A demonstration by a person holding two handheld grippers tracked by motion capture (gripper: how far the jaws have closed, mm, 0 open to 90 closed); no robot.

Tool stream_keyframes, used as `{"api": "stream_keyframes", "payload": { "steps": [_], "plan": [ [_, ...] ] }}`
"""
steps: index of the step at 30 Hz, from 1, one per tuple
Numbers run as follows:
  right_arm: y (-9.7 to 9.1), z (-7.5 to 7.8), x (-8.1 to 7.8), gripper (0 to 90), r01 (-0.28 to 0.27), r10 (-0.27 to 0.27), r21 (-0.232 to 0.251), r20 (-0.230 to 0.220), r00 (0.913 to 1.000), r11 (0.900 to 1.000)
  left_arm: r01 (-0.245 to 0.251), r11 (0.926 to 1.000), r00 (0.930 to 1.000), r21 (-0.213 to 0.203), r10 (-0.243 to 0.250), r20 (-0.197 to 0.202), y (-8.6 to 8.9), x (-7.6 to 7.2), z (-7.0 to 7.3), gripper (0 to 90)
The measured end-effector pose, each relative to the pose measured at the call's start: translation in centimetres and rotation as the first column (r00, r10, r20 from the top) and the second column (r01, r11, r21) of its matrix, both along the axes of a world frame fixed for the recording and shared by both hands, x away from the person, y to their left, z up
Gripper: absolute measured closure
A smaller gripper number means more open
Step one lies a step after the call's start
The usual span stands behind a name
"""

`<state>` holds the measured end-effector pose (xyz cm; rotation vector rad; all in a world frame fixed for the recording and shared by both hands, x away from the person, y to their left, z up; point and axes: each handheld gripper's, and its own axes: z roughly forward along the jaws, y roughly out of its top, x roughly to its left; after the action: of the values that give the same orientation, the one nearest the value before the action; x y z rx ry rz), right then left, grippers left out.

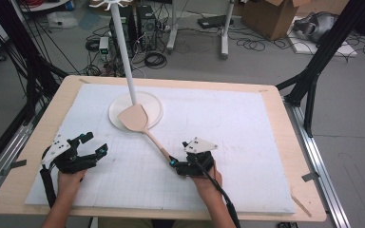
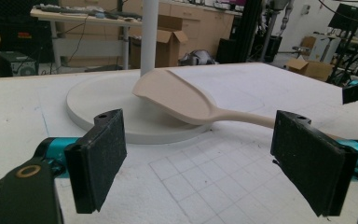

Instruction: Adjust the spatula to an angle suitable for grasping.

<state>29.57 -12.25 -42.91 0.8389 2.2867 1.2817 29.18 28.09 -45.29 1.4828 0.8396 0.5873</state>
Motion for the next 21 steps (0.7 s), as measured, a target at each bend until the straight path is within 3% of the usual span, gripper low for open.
{"api": "stream_keyframes", "payload": {
  "steps": [5,13,19,21],
  "plan": [
    [1.7,-1.0,0.8,34.7,-0.003,0.001,-0.031,-0.065,0.9979,0.9995,0.001,1.0,1.0,0.002,-0.001,0.0,0.0,0.0,0.0,18.5],
    [3.2,-1.3,1.7,40.6,0.012,-0.019,-0.062,-0.106,0.9942,0.998,0.002,1.0,1.0,0.004,-0.002,0.0,0.0,0.0,0.0,18.6],
    [4.2,-2.0,1.9,48.4,0.007,-0.023,-0.115,-0.141,0.9897,0.9933,0.003,1.0,1.0,0.004,-0.003,0.0,0.0,0.0,0.0,18.7],
    [4.3,-2.0,2.0,56.2,0.011,-0.028,-0.117,-0.152,0.988,0.9931,0.003,1.0,1.0,0.004,-0.003,-0.001,0.0,0.0,0.0,18.7]
  ]
}}
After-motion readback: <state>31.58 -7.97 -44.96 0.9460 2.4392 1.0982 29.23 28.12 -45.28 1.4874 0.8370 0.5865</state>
